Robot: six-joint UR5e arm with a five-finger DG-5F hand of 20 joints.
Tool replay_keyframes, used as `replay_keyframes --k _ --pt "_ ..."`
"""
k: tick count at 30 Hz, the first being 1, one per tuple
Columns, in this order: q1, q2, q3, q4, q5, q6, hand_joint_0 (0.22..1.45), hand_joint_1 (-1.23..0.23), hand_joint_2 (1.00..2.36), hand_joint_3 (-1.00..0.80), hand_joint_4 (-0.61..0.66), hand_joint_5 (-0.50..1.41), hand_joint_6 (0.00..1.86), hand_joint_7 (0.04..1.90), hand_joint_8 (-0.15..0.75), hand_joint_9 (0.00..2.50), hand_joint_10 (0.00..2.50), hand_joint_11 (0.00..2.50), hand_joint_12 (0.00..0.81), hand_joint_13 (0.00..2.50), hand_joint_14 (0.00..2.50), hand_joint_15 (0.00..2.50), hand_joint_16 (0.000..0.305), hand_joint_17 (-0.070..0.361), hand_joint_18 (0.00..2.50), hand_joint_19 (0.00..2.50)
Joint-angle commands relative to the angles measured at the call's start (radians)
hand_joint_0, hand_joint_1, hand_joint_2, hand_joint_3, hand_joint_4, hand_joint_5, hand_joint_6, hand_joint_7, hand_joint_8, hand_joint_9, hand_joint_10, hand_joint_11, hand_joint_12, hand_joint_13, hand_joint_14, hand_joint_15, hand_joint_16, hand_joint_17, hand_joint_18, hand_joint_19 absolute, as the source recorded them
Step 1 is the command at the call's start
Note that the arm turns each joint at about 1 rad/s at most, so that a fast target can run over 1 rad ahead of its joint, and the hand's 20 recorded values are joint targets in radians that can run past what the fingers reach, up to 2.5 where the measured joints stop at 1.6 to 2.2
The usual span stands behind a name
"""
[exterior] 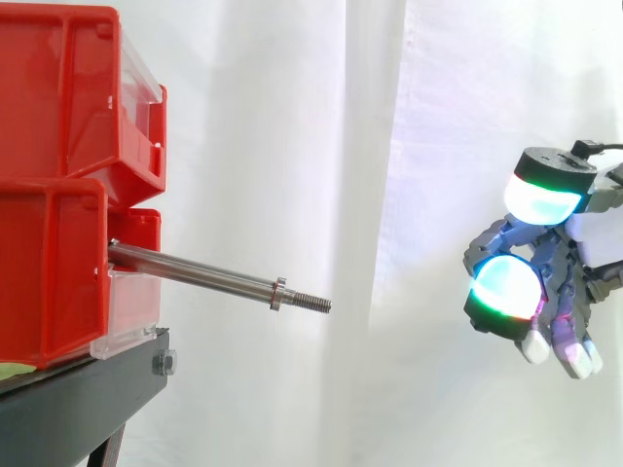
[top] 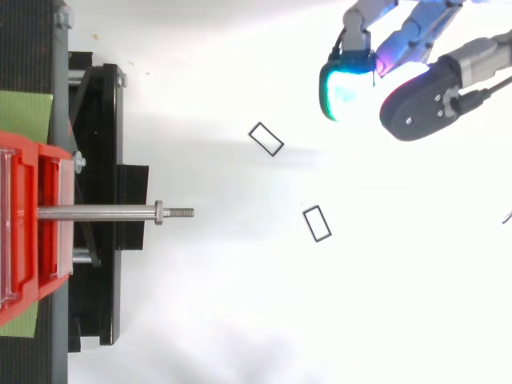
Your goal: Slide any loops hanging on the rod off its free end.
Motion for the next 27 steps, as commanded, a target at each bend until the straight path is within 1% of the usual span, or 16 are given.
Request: replay_keyframes --k 1,3,4,6,9,11,14,15,17,19,20,21,25,26,27 --pt "0.002 0.011 0.012 -0.034 0.035 0.020 0.47 -0.39 1.00 -0.50 0.20 -0.13 0.59 1.13 0.313 0.93 0.01 0.26 0.315 1.01 0.01 0.27 0.051 0.116 0.98 0.45" --pt "0.002 0.010 0.021 -0.047 0.042 0.033 0.48 -0.39 1.00 -0.50 0.20 -0.13 0.56 1.18 0.306 0.92 0.01 0.26 0.310 1.01 0.01 0.27 0.050 0.113 0.97 0.46" --pt "0.003 0.011 0.029 -0.060 0.059 0.050 0.49 -0.41 1.00 -0.50 0.19 -0.13 0.55 1.20 0.301 0.92 0.01 0.26 0.308 1.00 0.01 0.27 0.049 0.111 0.96 0.47" --pt "0.003 0.011 0.035 -0.069 0.081 0.066 0.51 -0.44 1.00 -0.50 0.18 -0.13 0.53 1.23 0.297 0.92 0.01 0.27 0.304 0.99 0.01 0.28 0.048 0.108 0.95 0.48" --pt "0.009 0.011 0.044 -0.116 0.187 0.096 0.53 -0.48 1.00 -0.46 0.17 -0.13 0.53 1.25 0.291 0.92 0.01 0.27 0.295 0.99 0.01 0.28 0.047 0.106 0.93 0.48" --pt "0.012 0.010 0.051 -0.139 0.220 0.099 0.54 -0.49 1.01 -0.42 0.16 -0.13 0.52 1.26 0.287 0.91 0.01 0.26 0.292 0.98 0.01 0.29 0.046 0.105 0.93 0.49" --pt "0.014 0.010 0.061 -0.153 0.239 0.101 0.54 -0.49 1.01 -0.40 0.16 -0.13 0.52 1.25 0.283 0.91 0.01 0.26 0.292 0.98 0.01 0.29 0.047 0.105 0.91 0.49" --pt "0.017 0.010 0.066 -0.158 0.245 0.101 0.54 -0.48 1.01 -0.41 0.16 -0.13 0.52 1.25 0.285 0.91 0.01 0.26 0.290 0.98 0.01 0.29 0.047 0.106 0.91 0.49" --pt "0.020 0.010 0.077 -0.165 0.246 0.101 0.54 -0.48 1.01 -0.40 0.16 -0.12 0.52 1.24 0.285 0.91 0.01 0.25 0.292 0.98 0.01 0.29 0.047 0.106 0.91 0.49" --pt "0.020 0.010 0.077 -0.168 0.248 0.101 0.55 -0.45 1.01 -0.36 0.16 -0.12 0.50 1.27 0.278 0.90 0.01 0.25 0.287 0.97 0.01 0.29 0.046 0.104 0.90 0.50" --pt "0.022 0.010 0.078 -0.172 0.253 0.101 0.55 -0.45 1.01 -0.35 0.15 -0.12 0.50 1.25 0.274 0.90 0.01 0.25 0.286 0.97 0.01 0.29 0.046 0.104 0.89 0.51" --pt "0.022 0.010 0.078 -0.176 0.265 0.101 0.55 -0.44 1.01 -0.34 0.17 -0.12 0.50 1.23 0.276 0.90 0.01 0.25 0.288 0.97 0.01 0.29 0.046 0.104 0.88 0.51" --pt "0.025 0.010 0.078 -0.184 0.296 0.104 0.54 -0.43 1.01 -0.32 0.16 -0.13 0.50 1.17 0.274 0.89 0.01 0.25 0.288 0.96 0.01 0.29 0.047 0.105 0.87 0.51" --pt "0.025 0.010 0.078 -0.185 0.314 0.107 0.54 -0.43 1.01 -0.33 0.17 -0.13 0.50 1.17 0.273 0.89 0.01 0.23 0.289 0.95 0.01 0.29 0.047 0.106 0.87 0.52" --pt "0.026 0.010 0.078 -0.187 0.322 0.109 0.54 -0.42 1.01 -0.33 0.17 -0.13 0.50 1.16 0.270 0.88 0.01 0.23 0.290 0.95 0.01 0.29 0.047 0.106 0.87 0.51"
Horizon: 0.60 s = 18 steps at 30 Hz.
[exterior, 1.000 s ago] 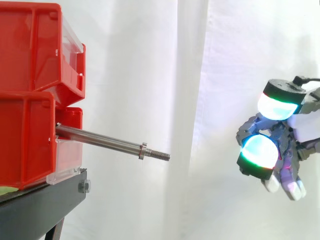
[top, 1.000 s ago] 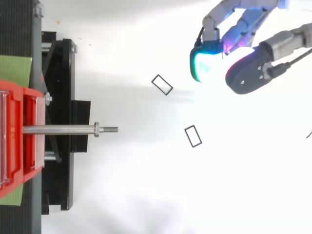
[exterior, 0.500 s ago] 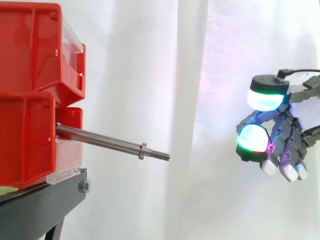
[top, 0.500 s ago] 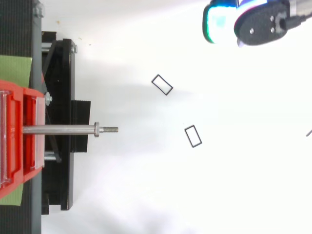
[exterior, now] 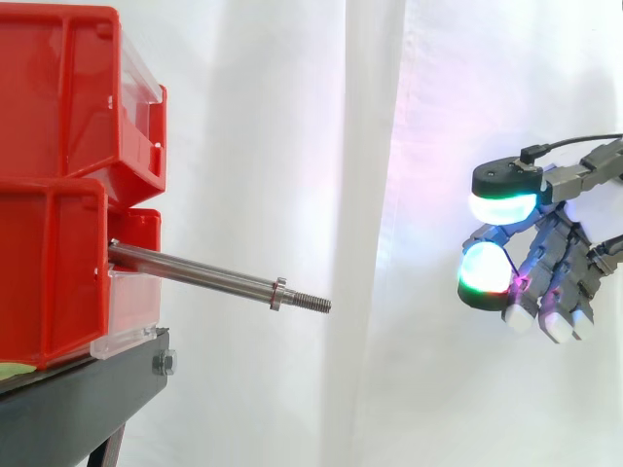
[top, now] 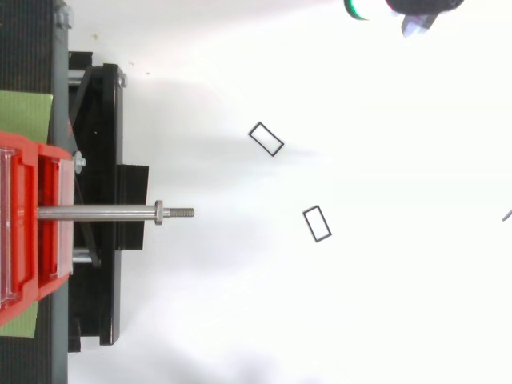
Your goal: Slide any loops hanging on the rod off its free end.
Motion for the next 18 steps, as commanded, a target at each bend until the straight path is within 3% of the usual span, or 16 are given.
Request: replay_keyframes --k 1,12,18 --pt "0.004 0.002 0.000 -0.006 0.037 0.007 0.54 -0.42 1.01 -0.32 0.18 -0.13 0.50 1.14 0.271 0.88 0.01 0.22 0.292 0.95 0.01 0.30 0.047 0.106 0.86 0.52" --pt "0.007 0.000 0.000 -0.005 0.049 0.030 0.56 -0.32 1.01 -0.19 0.23 -0.13 0.50 0.94 0.274 0.87 0.00 0.13 0.303 0.94 0.01 0.26 0.053 0.118 0.85 0.50" --pt "0.009 0.000 0.000 -0.003 0.051 0.030 0.57 -0.47 1.00 -0.09 0.24 -0.14 0.50 0.97 0.305 0.88 0.00 0.13 0.331 0.98 0.01 0.24 0.060 0.134 0.91 0.44"
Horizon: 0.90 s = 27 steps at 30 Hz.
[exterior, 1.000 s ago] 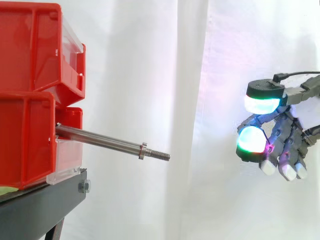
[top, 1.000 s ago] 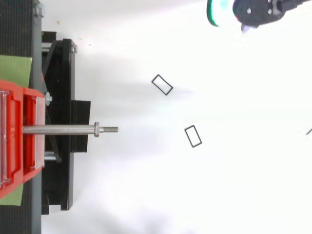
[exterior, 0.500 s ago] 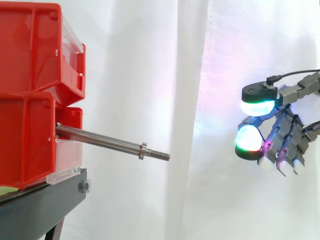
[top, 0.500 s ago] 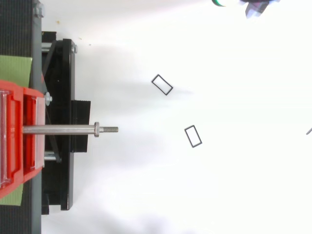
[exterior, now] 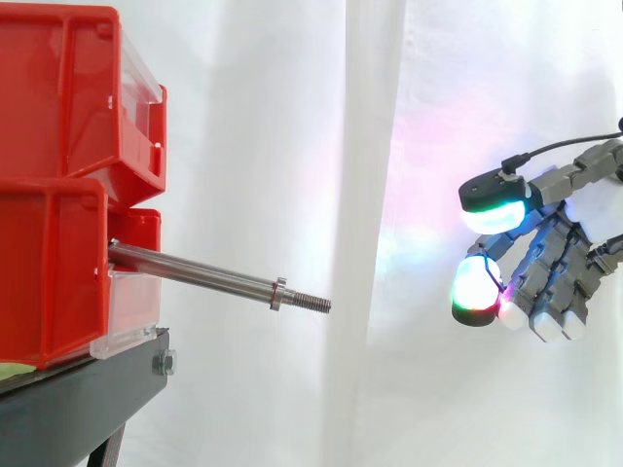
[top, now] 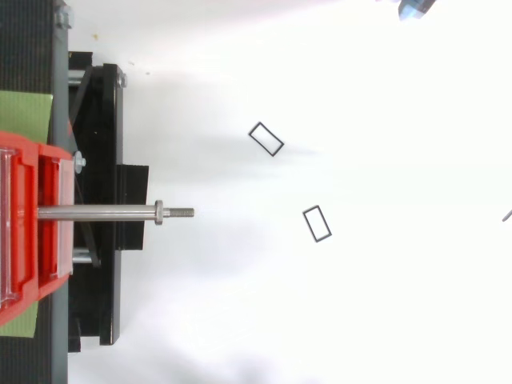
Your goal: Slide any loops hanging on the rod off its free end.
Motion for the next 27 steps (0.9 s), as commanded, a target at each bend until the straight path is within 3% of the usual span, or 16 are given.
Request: replay_keyframes --k 1,2,3,10,14,16,21,27 --pt "0.000 0.000 0.000 0.001 0.001 0.000 0.58 -0.50 1.00 -0.07 0.24 -0.14 0.50 0.99 0.304 0.88 0.00 0.13 0.332 0.98 0.01 0.24 0.060 0.135 0.92 0.44" --pt "0.000 0.000 0.000 0.001 0.003 0.000 0.57 -0.49 1.01 -0.06 0.24 -0.14 0.50 0.99 0.306 0.88 0.00 0.13 0.332 0.98 0.01 0.24 0.060 0.135 0.92 0.44" --pt "0.000 0.000 0.000 0.001 0.003 0.000 0.54 -0.50 1.17 -0.08 0.25 -0.15 0.50 1.01 0.312 0.89 0.00 0.13 0.338 0.99 0.01 0.23 0.061 0.138 0.93 0.43" --pt "0.000 0.000 0.000 -0.002 0.007 0.000 0.53 -0.54 1.21 -0.09 0.24 -0.15 0.50 1.05 0.311 0.89 0.00 0.15 0.338 1.00 0.01 0.23 0.061 0.138 0.94 0.41" --pt "0.000 0.000 0.000 -0.002 0.007 0.000 0.54 -0.59 1.19 -0.08 0.24 -0.15 0.50 1.09 0.310 0.88 0.00 0.16 0.341 1.00 0.01 0.22 0.061 0.137 0.94 0.41" --pt "0.000 0.000 0.000 -0.002 0.009 0.000 0.57 -0.64 1.00 -0.08 0.23 -0.15 0.50 1.11 0.303 0.87 0.01 0.16 0.332 0.99 0.01 0.23 0.059 0.133 0.93 0.42" --pt "0.000 0.000 0.000 -0.002 0.007 0.000 0.55 -0.65 1.01 -0.16 0.15 -0.16 0.52 1.19 0.269 0.84 0.01 0.20 0.297 0.97 0.01 0.27 0.051 0.115 0.87 0.46" --pt "0.000 0.000 0.000 -0.002 0.007 0.000 0.55 -0.67 1.01 -0.24 0.11 -0.17 0.61 1.11 0.251 0.84 0.01 0.23 0.278 0.98 0.01 0.30 0.046 0.103 0.86 0.49"
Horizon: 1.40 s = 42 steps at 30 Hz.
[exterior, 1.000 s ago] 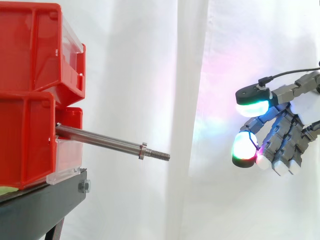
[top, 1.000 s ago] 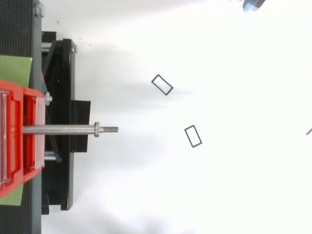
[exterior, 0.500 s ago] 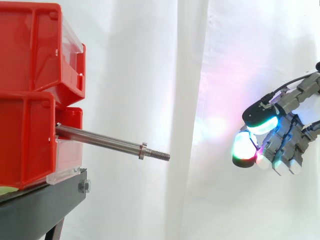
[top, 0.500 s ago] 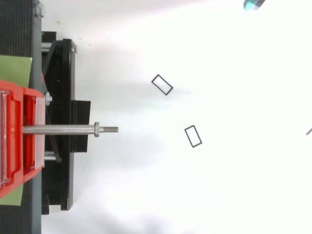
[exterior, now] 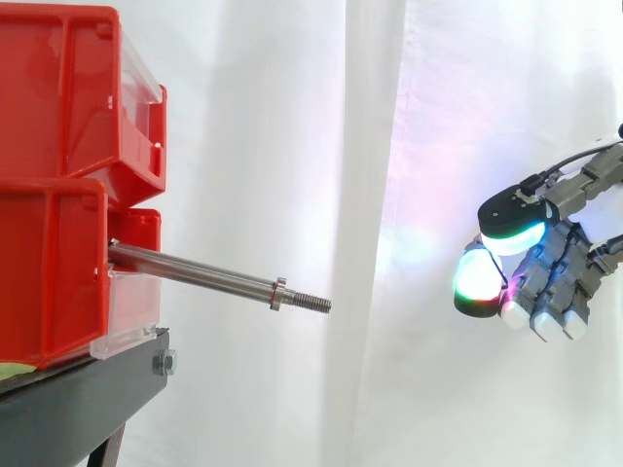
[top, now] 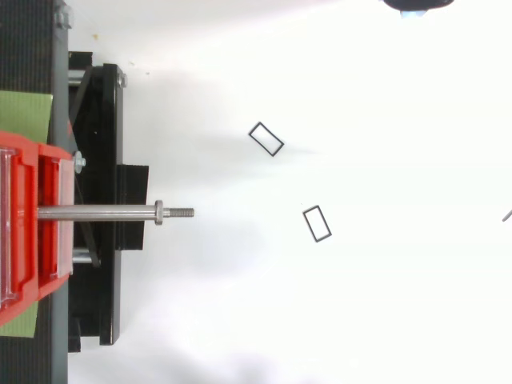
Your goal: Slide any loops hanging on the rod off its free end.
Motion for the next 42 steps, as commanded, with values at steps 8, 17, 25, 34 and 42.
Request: replay_keyframes --k 8,17,25,34,42 --pt "0.000 0.000 0.000 0.000 -0.003 0.000 0.57 -0.69 1.01 -0.34 0.11 -0.19 0.75 0.93 0.256 0.86 0.01 0.25 0.270 0.99 0.01 0.30 0.045 0.102 0.89 0.48" --pt "0.000 0.000 0.000 0.000 -0.005 0.000 0.58 -0.70 1.01 -0.38 0.11 -0.20 0.83 0.91 0.262 0.88 0.01 0.27 0.269 1.03 0.01 0.30 0.045 0.100 0.91 0.48" --pt "-0.002 0.000 0.000 0.000 -0.005 0.000 0.61 -0.73 1.01 -0.41 0.11 -0.20 0.84 0.91 0.261 0.90 0.01 0.28 0.265 1.04 0.01 0.31 0.044 0.098 0.93 0.47" --pt "-0.002 0.000 0.002 -0.003 -0.006 0.000 0.61 -0.72 1.00 -0.49 0.10 -0.18 0.90 0.93 0.271 0.95 0.01 0.32 0.263 1.06 0.01 0.31 0.043 0.096 0.95 0.46" --pt "-0.005 0.002 0.021 -0.048 -0.011 0.000 0.60 -0.71 1.00 -0.50 0.09 -0.16 0.90 0.99 0.280 0.98 0.01 0.33 0.265 1.07 0.01 0.31 0.042 0.095 0.97 0.47"
